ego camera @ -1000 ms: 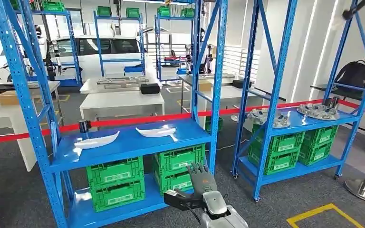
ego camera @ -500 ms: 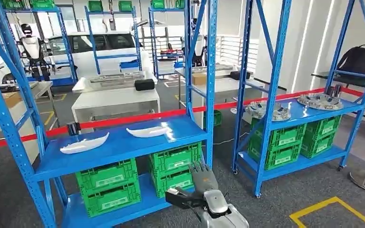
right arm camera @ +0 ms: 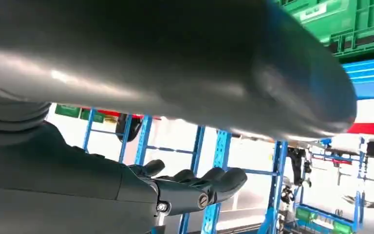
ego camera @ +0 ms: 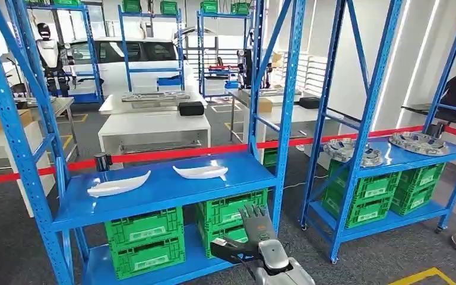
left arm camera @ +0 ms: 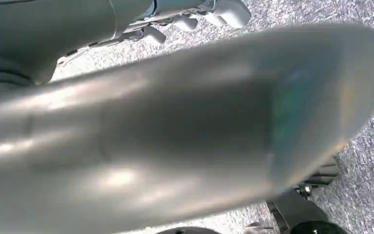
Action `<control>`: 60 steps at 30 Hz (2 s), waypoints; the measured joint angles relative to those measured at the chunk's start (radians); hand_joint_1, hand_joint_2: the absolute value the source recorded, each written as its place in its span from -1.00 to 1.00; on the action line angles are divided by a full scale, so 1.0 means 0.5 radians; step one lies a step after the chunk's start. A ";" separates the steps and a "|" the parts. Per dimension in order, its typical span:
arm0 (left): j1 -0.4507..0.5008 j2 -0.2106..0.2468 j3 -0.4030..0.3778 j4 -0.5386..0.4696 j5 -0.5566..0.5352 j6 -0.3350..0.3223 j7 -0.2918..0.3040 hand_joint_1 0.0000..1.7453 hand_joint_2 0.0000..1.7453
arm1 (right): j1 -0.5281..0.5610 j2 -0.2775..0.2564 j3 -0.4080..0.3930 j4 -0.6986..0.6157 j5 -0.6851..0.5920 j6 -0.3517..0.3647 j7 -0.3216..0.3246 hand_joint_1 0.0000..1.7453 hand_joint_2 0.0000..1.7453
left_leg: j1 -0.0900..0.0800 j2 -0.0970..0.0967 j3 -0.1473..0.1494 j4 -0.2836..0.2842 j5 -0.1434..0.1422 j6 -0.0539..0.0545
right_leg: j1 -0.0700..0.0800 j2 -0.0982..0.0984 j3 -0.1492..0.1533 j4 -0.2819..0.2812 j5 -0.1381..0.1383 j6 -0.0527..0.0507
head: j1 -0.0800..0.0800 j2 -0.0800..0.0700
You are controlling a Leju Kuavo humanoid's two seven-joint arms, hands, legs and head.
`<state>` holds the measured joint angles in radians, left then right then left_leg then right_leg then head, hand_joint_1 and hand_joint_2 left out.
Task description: Take the parts from the cabinet and place them on the table.
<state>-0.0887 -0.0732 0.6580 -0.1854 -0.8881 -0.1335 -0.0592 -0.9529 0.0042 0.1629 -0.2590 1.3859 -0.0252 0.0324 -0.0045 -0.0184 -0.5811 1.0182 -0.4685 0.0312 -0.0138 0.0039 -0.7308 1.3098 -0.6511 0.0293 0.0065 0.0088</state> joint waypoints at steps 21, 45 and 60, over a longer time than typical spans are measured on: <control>-0.011 0.024 0.025 -0.002 -0.011 0.008 0.021 -1.00 -1.00 | 0.015 -0.037 -0.001 -0.007 0.004 -0.030 -0.002 -1.00 -1.00 | 0.020 0.045 -0.182 0.024 0.150 -0.105 | -0.007 0.011 0.469 -0.586 0.189 -0.042 | -0.024 0.000; 0.016 -0.003 0.067 0.001 -0.009 0.006 -0.088 -1.00 -1.00 | -0.004 -0.075 -0.005 -0.011 0.016 -0.078 -0.006 -1.00 -1.00 | 0.010 0.018 -0.282 0.591 -0.312 -0.135 | 0.017 0.011 0.271 -0.594 0.400 -0.133 | -0.016 0.000; 0.036 -0.006 0.098 0.003 -0.015 0.006 -0.125 -1.00 -1.00 | -0.060 -0.086 -0.011 -0.011 0.015 -0.096 -0.021 -1.00 -1.00 | 0.012 0.021 -0.049 -0.021 0.075 -0.010 | 0.013 0.008 0.018 0.017 0.051 -0.017 | 0.000 0.000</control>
<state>-0.0705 -0.0763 0.7069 -0.1839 -0.8957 -0.1305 -0.1217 -0.9830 -0.0389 0.1575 -0.2644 1.3935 -0.0732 0.0218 0.0018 -0.0077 -0.6056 1.0075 -0.4310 0.0263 -0.0073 0.0080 -0.7216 1.3183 -0.6255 0.0208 0.0065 0.0088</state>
